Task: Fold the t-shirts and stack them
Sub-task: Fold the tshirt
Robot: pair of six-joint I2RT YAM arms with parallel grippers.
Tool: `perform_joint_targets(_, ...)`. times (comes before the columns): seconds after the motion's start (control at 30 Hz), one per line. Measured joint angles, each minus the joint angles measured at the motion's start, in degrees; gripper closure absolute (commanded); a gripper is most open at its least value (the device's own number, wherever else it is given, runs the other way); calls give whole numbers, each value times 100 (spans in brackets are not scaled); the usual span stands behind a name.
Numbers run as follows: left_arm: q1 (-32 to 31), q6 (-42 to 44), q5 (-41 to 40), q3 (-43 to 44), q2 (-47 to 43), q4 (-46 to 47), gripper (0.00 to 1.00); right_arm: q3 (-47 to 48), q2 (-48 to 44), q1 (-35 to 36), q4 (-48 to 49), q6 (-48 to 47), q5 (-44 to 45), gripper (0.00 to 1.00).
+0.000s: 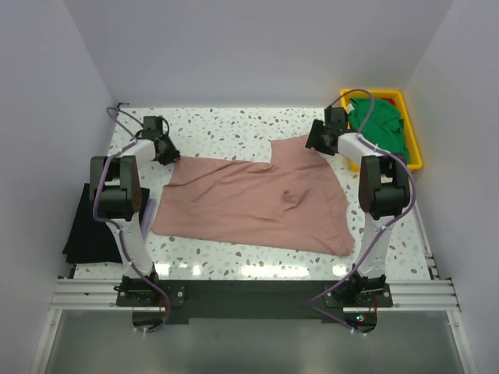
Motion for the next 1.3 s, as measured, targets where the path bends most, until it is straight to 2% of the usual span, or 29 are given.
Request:
perform_joint_targets(0.67,-94,133,-205,-2,-46,-175,75,-39,0,-2,7,26,-7,38)
perform_joint_targets(0.9,-192,155,-254,-11,-55,-221,89,-44,0,-2,4,33,-13,38)
perform_joint_targets(1.03,-245,181,-249,-11,-55,-232,92,-44,0,-9,4,44,-24,39)
perform_joint_targets(1.2,-245,192,-247,-9,-61,-262,100,-44,0,-13,4,50,-26,39)
perform_joint_targets(1.3,-245,192,-254,50,-66,-361,100,-44,0,-24,4,50,-28,39)
